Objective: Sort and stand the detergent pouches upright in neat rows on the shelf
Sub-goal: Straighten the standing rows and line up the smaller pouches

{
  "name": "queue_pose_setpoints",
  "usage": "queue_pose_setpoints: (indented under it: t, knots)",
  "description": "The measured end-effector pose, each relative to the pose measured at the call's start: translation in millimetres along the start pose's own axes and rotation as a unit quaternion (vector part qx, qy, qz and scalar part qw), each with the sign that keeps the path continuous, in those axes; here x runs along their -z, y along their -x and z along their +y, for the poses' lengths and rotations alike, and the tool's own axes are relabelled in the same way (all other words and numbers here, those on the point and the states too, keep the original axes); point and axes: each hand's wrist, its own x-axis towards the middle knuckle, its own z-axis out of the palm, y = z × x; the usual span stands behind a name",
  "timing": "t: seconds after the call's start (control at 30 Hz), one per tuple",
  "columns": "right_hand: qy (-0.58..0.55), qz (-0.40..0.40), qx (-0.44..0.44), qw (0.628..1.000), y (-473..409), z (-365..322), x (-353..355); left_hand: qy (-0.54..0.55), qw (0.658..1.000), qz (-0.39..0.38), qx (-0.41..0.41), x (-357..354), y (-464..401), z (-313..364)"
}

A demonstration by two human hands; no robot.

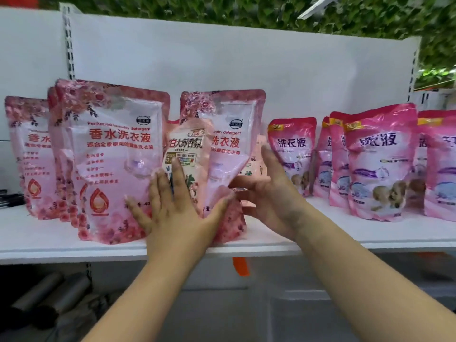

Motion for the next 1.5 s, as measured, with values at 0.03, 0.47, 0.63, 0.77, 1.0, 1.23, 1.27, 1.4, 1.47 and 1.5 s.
queue_pose_setpoints:
  t: [0.03, 0.47, 0.63, 0.77, 1.0, 1.23, 1.27, 1.4, 1.47, 1.5]
  knots:
    - [-0.012, -0.034, -0.006, 0.999, -2.7, -2.7, 7.0, -0.001, 1.000, 0.014, -0.002, -1.6, 1.3, 0.3]
    - [-0.079, 0.032, -0.054, 0.995, -111.1, -53.2, 73.2, -0.001, 0.993, 0.111, 0.029, -13.7, 6.0, -4.0]
    - [-0.035, 0.081, -0.101, 0.991, -115.9, -29.0, 63.4, 0.000, 0.993, 0.109, 0.042, -11.8, 9.8, 0.7]
    - [-0.029, 0.099, -0.125, 0.987, -115.5, -5.3, 49.2, 0.005, 0.990, 0.129, 0.058, -14.7, 10.6, 8.5]
    - [0.033, -0.009, -0.056, 0.998, -104.5, -9.6, 39.8, 0.011, 0.988, 0.154, 0.033, -14.1, 10.9, 8.6]
    - [0.108, 0.088, 0.025, 0.990, -135.1, -42.3, 61.7, 0.002, 0.985, 0.164, 0.053, -13.5, 10.9, 11.6]
    - [0.117, 0.089, 0.056, 0.988, -142.5, -48.4, 65.3, 0.004, 0.985, 0.164, 0.063, -13.7, 10.4, 13.2]
    - [0.197, 0.061, 0.134, 0.969, -170.1, -77.8, 67.5, 0.003, 0.982, 0.153, 0.113, -16.0, 3.2, 16.6]
    - [0.237, 0.044, 0.129, 0.962, -185.7, -85.1, 64.4, -0.012, 0.981, 0.149, 0.122, -17.6, -0.4, 16.2]
    - [0.257, 0.027, 0.115, 0.959, -194.1, -86.2, 60.2, -0.018, 0.980, 0.150, 0.129, -18.6, -0.7, 15.3]
